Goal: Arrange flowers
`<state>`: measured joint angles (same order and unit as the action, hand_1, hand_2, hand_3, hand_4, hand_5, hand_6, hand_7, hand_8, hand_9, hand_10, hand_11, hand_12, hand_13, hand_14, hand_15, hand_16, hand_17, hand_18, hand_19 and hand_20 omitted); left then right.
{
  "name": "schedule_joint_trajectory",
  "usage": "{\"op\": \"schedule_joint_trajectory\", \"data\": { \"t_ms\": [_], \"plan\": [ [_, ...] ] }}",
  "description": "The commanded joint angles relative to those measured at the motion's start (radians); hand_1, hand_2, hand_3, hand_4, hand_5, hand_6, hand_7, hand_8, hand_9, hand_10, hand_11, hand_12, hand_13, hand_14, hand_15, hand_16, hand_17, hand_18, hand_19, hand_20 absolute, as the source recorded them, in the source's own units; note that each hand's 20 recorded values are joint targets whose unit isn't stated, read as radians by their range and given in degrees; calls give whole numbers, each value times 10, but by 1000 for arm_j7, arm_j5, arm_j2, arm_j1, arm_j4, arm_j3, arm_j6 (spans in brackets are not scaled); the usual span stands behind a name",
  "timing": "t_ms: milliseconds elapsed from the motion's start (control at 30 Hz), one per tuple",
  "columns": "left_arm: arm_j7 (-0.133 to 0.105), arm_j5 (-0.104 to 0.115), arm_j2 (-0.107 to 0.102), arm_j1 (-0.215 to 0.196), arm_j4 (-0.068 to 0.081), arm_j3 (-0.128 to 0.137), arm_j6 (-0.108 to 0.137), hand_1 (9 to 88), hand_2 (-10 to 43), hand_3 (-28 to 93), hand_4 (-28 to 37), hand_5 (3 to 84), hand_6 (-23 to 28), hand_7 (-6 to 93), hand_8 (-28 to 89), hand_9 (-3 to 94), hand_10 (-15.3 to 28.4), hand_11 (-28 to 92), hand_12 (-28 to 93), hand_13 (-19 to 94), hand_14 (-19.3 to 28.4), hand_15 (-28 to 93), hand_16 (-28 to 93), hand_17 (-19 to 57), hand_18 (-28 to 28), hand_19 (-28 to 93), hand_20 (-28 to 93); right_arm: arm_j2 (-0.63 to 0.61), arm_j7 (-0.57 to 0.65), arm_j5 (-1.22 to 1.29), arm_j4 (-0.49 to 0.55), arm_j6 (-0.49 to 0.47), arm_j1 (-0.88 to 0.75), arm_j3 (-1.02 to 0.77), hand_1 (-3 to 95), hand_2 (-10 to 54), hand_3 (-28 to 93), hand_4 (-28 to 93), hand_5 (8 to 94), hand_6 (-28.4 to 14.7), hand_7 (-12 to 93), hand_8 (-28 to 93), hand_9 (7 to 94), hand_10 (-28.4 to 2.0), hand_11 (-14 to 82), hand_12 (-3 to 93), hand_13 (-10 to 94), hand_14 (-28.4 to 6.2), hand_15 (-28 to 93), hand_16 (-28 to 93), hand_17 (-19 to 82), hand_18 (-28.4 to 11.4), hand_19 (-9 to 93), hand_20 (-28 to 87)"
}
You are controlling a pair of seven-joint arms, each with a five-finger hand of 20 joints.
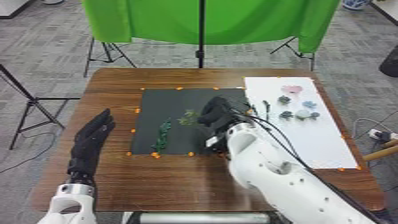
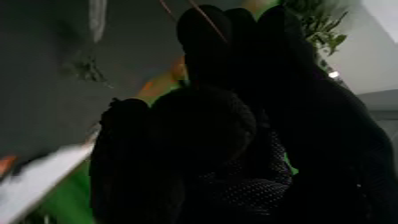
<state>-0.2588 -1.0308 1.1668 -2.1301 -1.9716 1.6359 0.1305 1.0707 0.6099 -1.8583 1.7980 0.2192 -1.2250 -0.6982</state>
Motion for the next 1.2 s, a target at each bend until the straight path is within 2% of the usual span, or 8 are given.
{"op": "schedule_joint_trajectory", "data": {
  "t_ms": [33,200,333,467,600,733,900,1200],
  "plan": [
    [40,-17,8,-11,-4,6,-56,316,-86,629,-154,378,19,79,-47,334,98,63,160,270,135,77,51,58,111,14,201,72,23,11,-3,-26,35,63,561,-95,689,-268,849,1,222,229,937,-93,177,460,937,-24,576,297,695,-96,932,527],
    [55,-22,11,-11,-3,11,-77,316,-85,627,-153,376,21,71,-43,332,99,56,165,268,136,70,55,55,111,14,199,69,4,21,-11,-42,26,68,472,-95,780,-281,837,-5,215,229,935,-104,187,453,937,-26,570,300,693,-96,932,522],
    [64,-24,11,-7,0,13,-87,316,-85,627,-150,373,21,67,-40,331,100,50,170,265,136,66,58,52,111,13,197,61,-6,-14,-17,-48,19,69,384,-95,856,-283,807,-10,207,199,913,-115,243,397,937,-29,560,305,690,-96,932,514],
    [67,-26,11,-5,1,13,-92,315,-86,626,-149,373,21,64,-39,331,101,46,174,265,135,65,61,50,111,13,196,56,-8,-17,-19,-54,17,65,365,-95,859,-283,794,-9,217,159,898,-120,278,358,937,-30,548,316,685,-96,932,509],
    [70,-28,10,-4,1,12,-97,314,-87,626,-149,372,21,64,-38,331,101,45,176,265,135,64,62,48,111,13,195,53,-18,-21,-20,-31,23,65,382,-95,835,-283,794,-10,228,168,896,-119,286,350,937,-30,548,316,684,-96,932,508],
    [74,-29,9,0,2,11,-96,316,-86,624,-150,371,21,63,-38,331,100,44,176,265,135,64,63,47,111,12,194,49,-28,-43,-19,17,29,64,490,-95,723,-282,808,-6,237,221,912,-108,250,407,937,-29,551,312,683,-98,932,509],
    [77,-31,10,-4,1,12,-100,317,-85,620,-149,368,20,58,-37,330,99,43,177,262,136,62,63,45,110,12,193,38,-44,-69,-20,99,40,64,495,-95,772,-282,793,11,289,282,924,-93,224,498,937,-28,560,316,676,-107,932,531],
    [78,-32,11,-4,1,13,-103,317,-85,616,-146,367,20,57,-35,329,98,40,179,262,136,62,64,43,111,12,191,26,-75,-155,-38,194,44,85,526,-95,760,-283,781,22,338,287,928,-88,247,513,937,-25,580,323,678,-111,932,549]
  ]
}}
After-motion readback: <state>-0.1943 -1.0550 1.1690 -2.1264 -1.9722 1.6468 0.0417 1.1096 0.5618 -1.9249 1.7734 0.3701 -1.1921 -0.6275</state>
